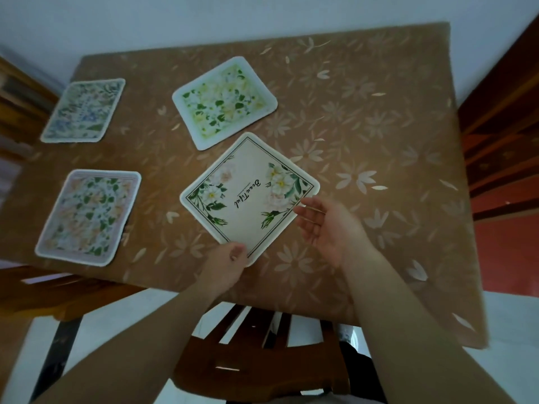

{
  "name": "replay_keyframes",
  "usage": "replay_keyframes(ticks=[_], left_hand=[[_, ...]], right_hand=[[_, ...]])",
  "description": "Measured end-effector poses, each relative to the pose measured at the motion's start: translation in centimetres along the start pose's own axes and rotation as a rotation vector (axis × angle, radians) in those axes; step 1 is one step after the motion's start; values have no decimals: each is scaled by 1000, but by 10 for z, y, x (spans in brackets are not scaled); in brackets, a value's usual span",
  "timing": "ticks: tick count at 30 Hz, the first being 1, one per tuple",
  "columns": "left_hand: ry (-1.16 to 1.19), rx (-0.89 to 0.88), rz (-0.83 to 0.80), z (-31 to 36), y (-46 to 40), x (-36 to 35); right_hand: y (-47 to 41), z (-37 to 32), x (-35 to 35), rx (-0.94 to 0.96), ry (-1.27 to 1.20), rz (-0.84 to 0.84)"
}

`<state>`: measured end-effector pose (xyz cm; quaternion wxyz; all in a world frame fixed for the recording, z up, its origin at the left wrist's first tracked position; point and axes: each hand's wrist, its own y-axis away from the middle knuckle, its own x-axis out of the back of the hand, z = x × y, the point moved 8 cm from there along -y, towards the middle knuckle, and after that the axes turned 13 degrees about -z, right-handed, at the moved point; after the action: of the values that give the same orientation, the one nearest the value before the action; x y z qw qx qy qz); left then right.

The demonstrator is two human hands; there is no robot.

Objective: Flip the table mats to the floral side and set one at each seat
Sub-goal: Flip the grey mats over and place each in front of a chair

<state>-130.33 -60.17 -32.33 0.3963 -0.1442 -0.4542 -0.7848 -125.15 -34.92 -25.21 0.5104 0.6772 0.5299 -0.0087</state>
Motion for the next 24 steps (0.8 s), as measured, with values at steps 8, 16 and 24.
replay_keyframes(ticks=[8, 16, 24], left_hand=[[325, 205, 165, -32, -46, 62], [60, 163, 92, -44, -142, 186], [-61, 61, -63, -33, -179, 198]], right_hand=[[-8, 20, -10, 22, -9, 122], [-15, 78, -23, 41, -120, 300], [-3, 105, -34, 90, -156, 386]])
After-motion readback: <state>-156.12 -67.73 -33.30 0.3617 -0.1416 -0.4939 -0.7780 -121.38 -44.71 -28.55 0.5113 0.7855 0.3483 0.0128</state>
